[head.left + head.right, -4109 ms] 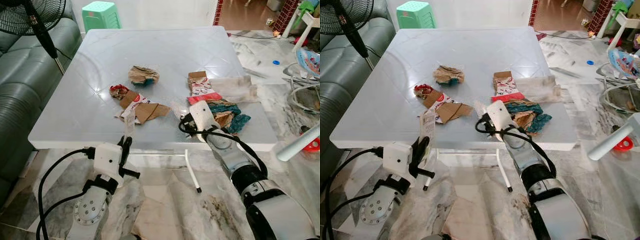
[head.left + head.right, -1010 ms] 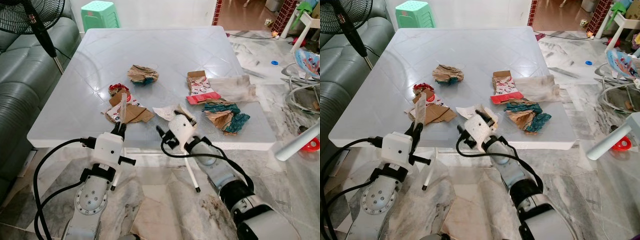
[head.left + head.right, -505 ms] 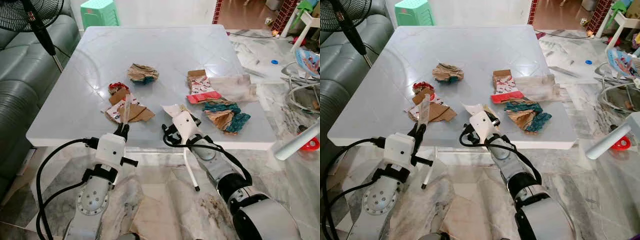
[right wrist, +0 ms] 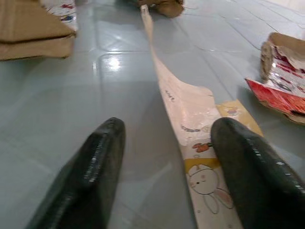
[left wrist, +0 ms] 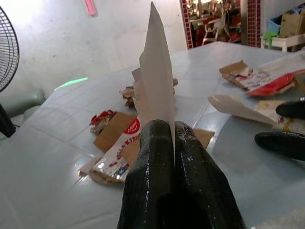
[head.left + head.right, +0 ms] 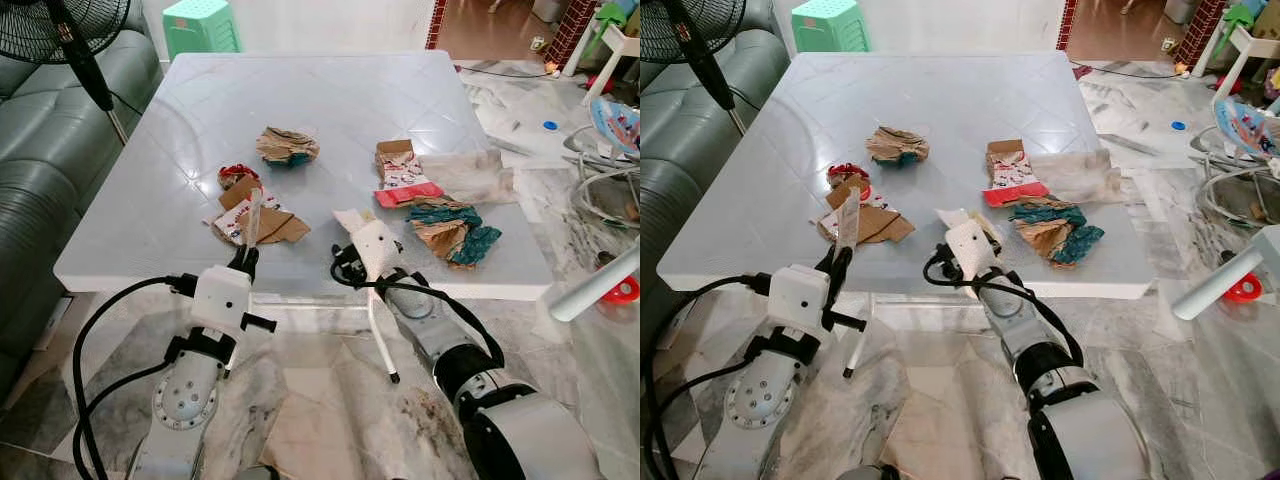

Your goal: Picking trash to rubbish bin

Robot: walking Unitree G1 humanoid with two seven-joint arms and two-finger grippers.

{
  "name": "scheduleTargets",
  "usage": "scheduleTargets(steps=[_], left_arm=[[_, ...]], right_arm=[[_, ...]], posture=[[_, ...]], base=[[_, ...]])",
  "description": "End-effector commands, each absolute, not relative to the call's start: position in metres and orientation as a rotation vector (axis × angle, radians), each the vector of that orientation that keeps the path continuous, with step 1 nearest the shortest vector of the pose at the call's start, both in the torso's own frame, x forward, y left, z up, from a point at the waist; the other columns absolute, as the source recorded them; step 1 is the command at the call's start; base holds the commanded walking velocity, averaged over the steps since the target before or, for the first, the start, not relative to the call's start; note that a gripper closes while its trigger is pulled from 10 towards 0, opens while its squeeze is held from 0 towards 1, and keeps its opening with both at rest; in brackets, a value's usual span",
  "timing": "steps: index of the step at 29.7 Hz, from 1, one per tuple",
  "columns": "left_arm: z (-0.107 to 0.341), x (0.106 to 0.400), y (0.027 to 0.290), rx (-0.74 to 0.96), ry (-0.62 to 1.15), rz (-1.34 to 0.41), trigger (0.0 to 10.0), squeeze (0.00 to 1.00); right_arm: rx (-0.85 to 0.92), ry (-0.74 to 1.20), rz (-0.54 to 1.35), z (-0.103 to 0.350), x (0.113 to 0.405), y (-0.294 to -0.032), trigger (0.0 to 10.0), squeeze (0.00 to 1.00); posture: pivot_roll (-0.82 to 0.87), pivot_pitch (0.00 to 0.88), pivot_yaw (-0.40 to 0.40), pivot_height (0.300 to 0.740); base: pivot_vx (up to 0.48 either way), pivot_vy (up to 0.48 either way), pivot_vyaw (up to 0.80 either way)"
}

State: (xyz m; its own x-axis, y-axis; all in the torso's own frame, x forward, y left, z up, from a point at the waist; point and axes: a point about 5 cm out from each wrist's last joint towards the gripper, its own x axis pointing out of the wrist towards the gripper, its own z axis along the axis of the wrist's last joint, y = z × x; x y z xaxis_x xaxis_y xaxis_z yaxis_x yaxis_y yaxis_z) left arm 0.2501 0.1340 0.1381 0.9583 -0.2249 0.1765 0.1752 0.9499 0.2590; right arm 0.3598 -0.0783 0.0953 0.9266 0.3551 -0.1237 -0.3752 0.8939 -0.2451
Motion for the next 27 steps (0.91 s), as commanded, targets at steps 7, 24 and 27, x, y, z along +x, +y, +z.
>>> scheduleTargets(steps=[7, 24, 27], left_arm=[[0.136, 0.252, 0.129, 0.232, -0.205, -0.229, 10.0, 0.00], [0.124, 0.253, 0.147, 0.202, -0.180, -0.132, 10.0, 0.00], [0.120, 0.254, 0.148, 0.213, -0.180, -0.125, 10.0, 0.00]], right_arm=[[-0.230, 0.071, 0.358, 0.099, 0.363, -0.082, 0.0, 0.00], [-0.171, 0.049, 0.335, 0.106, 0.367, -0.090, 0.0, 0.00], [-0.162, 0.037, 0.336, 0.107, 0.367, -0.090, 0.0, 0.00]], posture=[[0.09, 0.089, -0.022, 0.740], [0.09, 0.063, -0.024, 0.740], [0.09, 0.054, -0.021, 0.740]], base=[[0.000, 0.000, 0.00], [0.000, 0.000, 0.00], [0.000, 0.000, 0.00]])
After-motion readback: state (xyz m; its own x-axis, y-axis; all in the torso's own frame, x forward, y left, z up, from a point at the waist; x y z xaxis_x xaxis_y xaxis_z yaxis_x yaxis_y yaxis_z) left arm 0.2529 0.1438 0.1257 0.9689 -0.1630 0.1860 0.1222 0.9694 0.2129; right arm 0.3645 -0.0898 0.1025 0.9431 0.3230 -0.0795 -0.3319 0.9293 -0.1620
